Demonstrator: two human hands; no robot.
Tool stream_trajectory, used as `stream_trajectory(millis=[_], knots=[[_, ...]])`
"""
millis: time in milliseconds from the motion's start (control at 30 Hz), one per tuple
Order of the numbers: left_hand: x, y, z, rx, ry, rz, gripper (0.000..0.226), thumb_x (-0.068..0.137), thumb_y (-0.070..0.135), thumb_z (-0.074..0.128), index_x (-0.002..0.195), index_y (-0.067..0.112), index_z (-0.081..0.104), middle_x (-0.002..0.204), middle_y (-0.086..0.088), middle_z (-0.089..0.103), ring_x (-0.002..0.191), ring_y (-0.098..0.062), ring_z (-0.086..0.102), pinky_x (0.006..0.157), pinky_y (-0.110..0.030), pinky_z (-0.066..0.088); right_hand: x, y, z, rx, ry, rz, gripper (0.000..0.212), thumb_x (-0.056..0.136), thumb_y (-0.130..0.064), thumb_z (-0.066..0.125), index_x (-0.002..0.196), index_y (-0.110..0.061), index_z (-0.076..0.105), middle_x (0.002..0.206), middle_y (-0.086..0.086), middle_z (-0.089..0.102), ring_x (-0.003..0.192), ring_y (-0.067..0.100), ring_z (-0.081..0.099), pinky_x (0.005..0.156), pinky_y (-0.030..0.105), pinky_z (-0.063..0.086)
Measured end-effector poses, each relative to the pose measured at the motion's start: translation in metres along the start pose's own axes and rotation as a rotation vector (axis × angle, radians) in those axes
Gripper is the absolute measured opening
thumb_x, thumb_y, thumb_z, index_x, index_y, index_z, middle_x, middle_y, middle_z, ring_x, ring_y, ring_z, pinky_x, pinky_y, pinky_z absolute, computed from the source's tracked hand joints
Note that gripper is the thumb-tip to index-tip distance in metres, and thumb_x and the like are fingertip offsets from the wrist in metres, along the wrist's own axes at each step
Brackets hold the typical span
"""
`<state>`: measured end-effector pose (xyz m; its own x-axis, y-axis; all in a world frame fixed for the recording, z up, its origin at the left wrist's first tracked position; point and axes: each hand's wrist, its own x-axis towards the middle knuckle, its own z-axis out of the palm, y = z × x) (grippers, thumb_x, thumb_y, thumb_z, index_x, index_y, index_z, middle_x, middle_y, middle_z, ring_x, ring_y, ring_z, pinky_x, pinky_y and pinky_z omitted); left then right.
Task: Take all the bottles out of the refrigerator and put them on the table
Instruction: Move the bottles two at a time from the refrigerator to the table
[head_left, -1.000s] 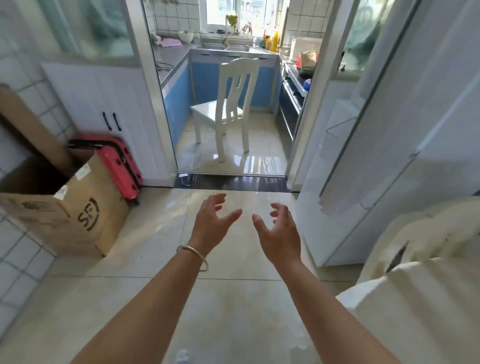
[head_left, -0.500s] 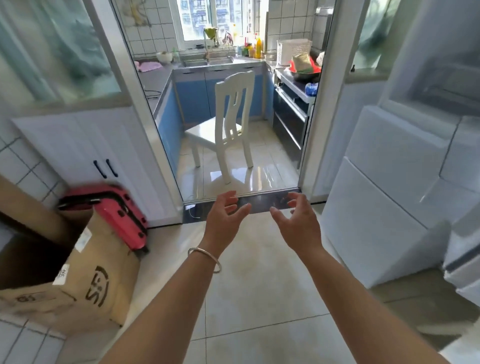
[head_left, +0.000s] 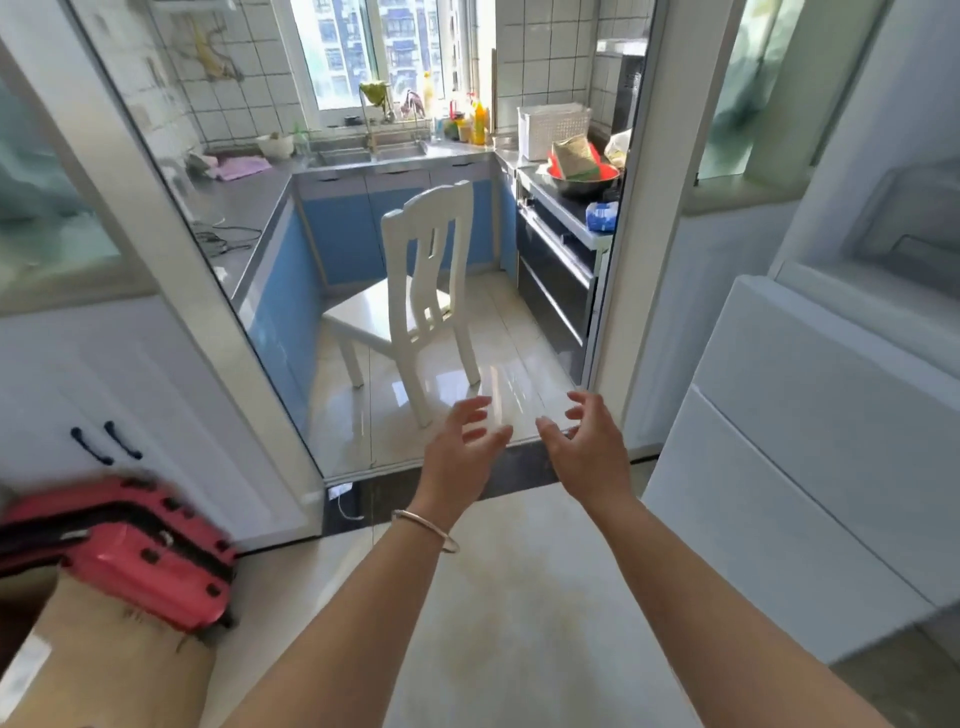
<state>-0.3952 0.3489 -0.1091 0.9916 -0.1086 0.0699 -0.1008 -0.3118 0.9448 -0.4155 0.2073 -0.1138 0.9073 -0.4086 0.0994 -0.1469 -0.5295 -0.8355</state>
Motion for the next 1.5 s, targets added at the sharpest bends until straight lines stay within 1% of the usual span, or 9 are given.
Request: stream_trajectory(millis=[133, 233, 367, 500, 767, 1067, 1167, 1333, 1500], knots=[[0.083, 0.02, 0.033, 0.017, -0.038, 0.075, 0.043, 0.086, 0.029, 0.067, 0.126, 0.018, 0.054, 0.125, 0.0, 0.058, 0.107, -0.014, 0.059, 0.071, -0.009, 0.047, 0.081, 0.003, -0.016, 0.002, 0.088, 0.021, 0.046, 0.09, -0.039, 0.056, 0.128, -0.018, 0.042, 0.124, 0.004, 0.057, 0.11, 0.02, 0.057, 0.094, 0.039, 0.048], [0.136, 0.03, 0.066, -0.004, -0.072, 0.083, 0.044, 0.086, 0.029, 0.068, 0.126, 0.018, 0.054, 0.126, -0.001, 0.057, 0.104, -0.013, 0.059, 0.073, -0.012, 0.046, 0.125, 0.012, -0.033, -0.007, 0.16, 0.049, 0.044, 0.091, -0.038, 0.055, 0.128, -0.019, 0.042, 0.124, 0.002, 0.056, 0.11, 0.019, 0.056, 0.091, 0.032, 0.046], [0.202, 0.042, 0.123, -0.054, -0.219, 0.089, 0.046, 0.086, 0.029, 0.066, 0.128, 0.018, 0.051, 0.129, 0.0, 0.055, 0.109, -0.014, 0.058, 0.076, -0.013, 0.046, 0.185, 0.031, -0.063, -0.053, 0.281, 0.099, 0.045, 0.091, -0.038, 0.054, 0.129, -0.017, 0.043, 0.123, 0.003, 0.056, 0.108, 0.019, 0.056, 0.086, 0.027, 0.043], [0.266, 0.057, 0.183, -0.086, -0.369, 0.128, 0.047, 0.086, 0.028, 0.066, 0.129, 0.017, 0.051, 0.13, -0.001, 0.055, 0.113, -0.017, 0.058, 0.089, -0.025, 0.05, 0.246, 0.052, -0.092, -0.058, 0.394, 0.158, 0.045, 0.09, -0.034, 0.057, 0.128, -0.015, 0.044, 0.121, 0.005, 0.056, 0.107, 0.022, 0.057, 0.088, 0.032, 0.044], [0.379, 0.118, 0.319, -0.154, -0.692, 0.286, 0.04, 0.086, 0.023, 0.068, 0.123, 0.019, 0.053, 0.126, -0.003, 0.054, 0.105, -0.016, 0.06, 0.089, -0.034, 0.051, 0.353, 0.077, -0.158, -0.043, 0.703, 0.263, 0.044, 0.088, -0.034, 0.061, 0.126, -0.018, 0.046, 0.116, 0.0, 0.057, 0.104, 0.017, 0.056, 0.089, 0.032, 0.045], [0.396, 0.2, 0.458, -0.198, -0.969, 0.52, 0.041, 0.085, 0.022, 0.069, 0.124, 0.02, 0.054, 0.123, 0.005, 0.055, 0.102, -0.011, 0.061, 0.072, -0.007, 0.047, 0.399, 0.12, -0.277, -0.123, 1.037, 0.365, 0.043, 0.087, -0.032, 0.061, 0.126, -0.017, 0.049, 0.113, 0.001, 0.059, 0.1, 0.02, 0.06, 0.085, 0.03, 0.043], [0.391, 0.242, 0.504, -0.251, -0.965, 0.601, 0.043, 0.084, 0.021, 0.069, 0.124, 0.018, 0.054, 0.124, 0.003, 0.056, 0.104, -0.014, 0.062, 0.08, -0.019, 0.048, 0.416, 0.136, -0.322, -0.169, 1.101, 0.358, 0.043, 0.087, -0.031, 0.062, 0.125, -0.015, 0.05, 0.113, 0.003, 0.061, 0.102, 0.021, 0.059, 0.085, 0.028, 0.041], [0.397, 0.302, 0.581, -0.348, -0.973, 0.478, 0.042, 0.087, 0.016, 0.065, 0.126, 0.017, 0.052, 0.122, 0.004, 0.056, 0.099, -0.01, 0.058, 0.076, -0.013, 0.044, 0.45, 0.162, -0.407, -0.127, 1.142, 0.334, 0.042, 0.089, -0.028, 0.059, 0.127, -0.016, 0.048, 0.108, -0.001, 0.059, 0.091, 0.016, 0.055, 0.074, 0.021, 0.034], [0.406, 0.351, 0.66, -0.4, -0.928, 0.472, 0.044, 0.084, 0.014, 0.067, 0.126, 0.014, 0.052, 0.122, -0.001, 0.056, 0.1, -0.014, 0.059, 0.08, -0.018, 0.045, 0.489, 0.185, -0.489, -0.126, 1.146, 0.288, 0.046, 0.09, -0.03, 0.058, 0.132, -0.018, 0.044, 0.116, 0.0, 0.057, 0.099, 0.015, 0.056, 0.081, 0.024, 0.038]])
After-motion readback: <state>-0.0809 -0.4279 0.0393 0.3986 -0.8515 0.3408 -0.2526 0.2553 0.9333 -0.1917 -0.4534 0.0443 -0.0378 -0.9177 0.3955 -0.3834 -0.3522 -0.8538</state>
